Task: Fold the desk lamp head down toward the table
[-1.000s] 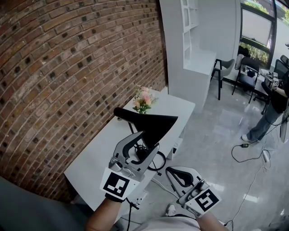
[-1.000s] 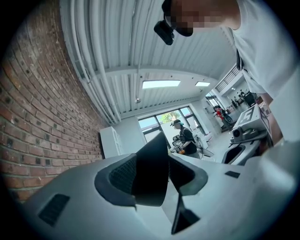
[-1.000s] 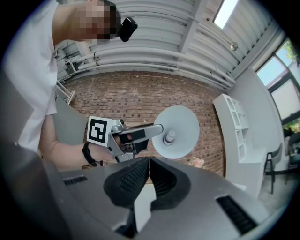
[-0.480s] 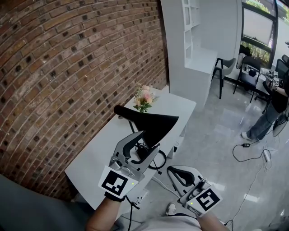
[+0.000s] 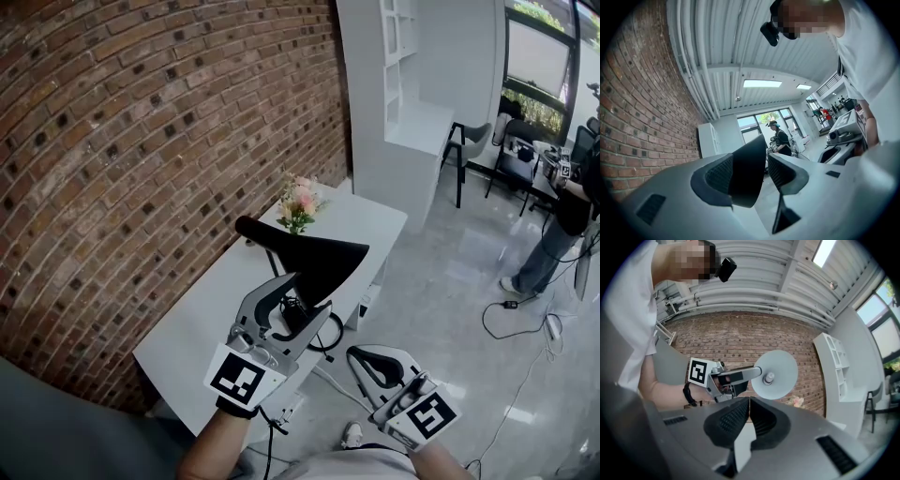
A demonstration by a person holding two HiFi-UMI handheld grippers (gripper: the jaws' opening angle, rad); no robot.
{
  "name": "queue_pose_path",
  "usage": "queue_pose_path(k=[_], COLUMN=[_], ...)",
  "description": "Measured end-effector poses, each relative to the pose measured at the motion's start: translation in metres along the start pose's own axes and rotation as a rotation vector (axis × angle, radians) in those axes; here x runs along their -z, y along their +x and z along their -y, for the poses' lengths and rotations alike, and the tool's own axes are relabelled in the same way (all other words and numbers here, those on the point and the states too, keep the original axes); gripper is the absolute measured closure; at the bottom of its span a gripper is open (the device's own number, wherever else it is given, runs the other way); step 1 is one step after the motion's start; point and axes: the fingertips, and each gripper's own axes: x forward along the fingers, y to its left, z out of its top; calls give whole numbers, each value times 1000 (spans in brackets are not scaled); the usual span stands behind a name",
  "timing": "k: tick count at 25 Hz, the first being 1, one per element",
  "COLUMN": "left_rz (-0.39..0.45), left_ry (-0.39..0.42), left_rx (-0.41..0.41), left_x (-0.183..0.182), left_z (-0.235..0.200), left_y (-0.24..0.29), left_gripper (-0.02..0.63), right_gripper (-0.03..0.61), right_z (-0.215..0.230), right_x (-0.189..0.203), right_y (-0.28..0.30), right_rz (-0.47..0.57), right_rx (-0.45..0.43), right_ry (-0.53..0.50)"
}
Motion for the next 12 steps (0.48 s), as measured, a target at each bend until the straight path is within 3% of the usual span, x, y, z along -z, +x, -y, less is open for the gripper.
queue_pose_path(k=[12], left_rz=[-9], left_ry=[-20], left_rx=[-13], left_x=[6], left_z=[4], left_y=[-1], left_gripper=[388], right_gripper=[560], right_z=[2], right_x=[2], right_y=[-6], right_rz=[-5], right_rx=[-4], right_ry=[0])
